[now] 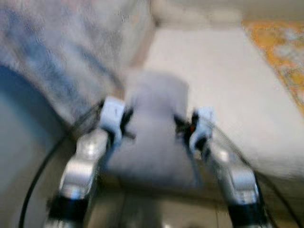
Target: Clean up the room
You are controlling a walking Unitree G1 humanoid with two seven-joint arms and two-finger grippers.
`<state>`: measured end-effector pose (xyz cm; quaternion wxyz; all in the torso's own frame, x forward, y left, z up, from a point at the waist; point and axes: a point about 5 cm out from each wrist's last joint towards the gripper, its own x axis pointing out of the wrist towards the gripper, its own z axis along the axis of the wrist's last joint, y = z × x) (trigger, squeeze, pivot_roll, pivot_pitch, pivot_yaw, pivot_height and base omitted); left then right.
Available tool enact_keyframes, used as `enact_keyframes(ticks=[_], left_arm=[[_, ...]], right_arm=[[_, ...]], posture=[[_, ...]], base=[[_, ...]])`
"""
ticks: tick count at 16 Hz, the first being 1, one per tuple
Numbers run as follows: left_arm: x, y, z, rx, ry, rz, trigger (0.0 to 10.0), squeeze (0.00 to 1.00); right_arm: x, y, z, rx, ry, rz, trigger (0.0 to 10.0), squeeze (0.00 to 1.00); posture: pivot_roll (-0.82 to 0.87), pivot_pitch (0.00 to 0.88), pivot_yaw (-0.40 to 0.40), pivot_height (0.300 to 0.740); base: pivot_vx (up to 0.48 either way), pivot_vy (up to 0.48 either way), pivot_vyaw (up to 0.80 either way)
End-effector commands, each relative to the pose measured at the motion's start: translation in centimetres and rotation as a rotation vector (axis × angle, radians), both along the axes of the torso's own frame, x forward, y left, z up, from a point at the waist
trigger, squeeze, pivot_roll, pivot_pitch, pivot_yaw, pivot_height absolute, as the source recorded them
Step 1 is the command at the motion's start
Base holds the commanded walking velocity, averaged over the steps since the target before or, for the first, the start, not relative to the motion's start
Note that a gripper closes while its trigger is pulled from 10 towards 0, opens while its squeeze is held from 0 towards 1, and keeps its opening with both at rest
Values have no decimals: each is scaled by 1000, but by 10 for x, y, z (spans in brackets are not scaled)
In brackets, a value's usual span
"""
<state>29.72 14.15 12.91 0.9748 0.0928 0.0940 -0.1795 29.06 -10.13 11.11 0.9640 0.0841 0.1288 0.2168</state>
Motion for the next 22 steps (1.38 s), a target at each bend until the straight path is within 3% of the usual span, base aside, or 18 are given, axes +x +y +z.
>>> enact_keyframes(ticks=[1,12,18,22], left_arm=[[3,1,8,0,-40,11,10000,0],[6,1,8,7,-41,9,10000,0],[6,-10,8,7,-56,-46,10000,0],[9,-14,11,23,-69,-61,10000,0]], right_arm=[[1,-1,6,1,-30,2,10000,0],[6,0,7,-29,-35,23,10000,0],[4,-5,7,-12,-15,10,10000,0],[4,-6,5,-1,-12,10,10000,0]], posture=[[-58,0,37,740],[-59,0,33,740],[-71,0,18,740],[-61,0,17,740]], base=[[296,0,0],[296,0,0],[301,0,0],[304,0,-591]])
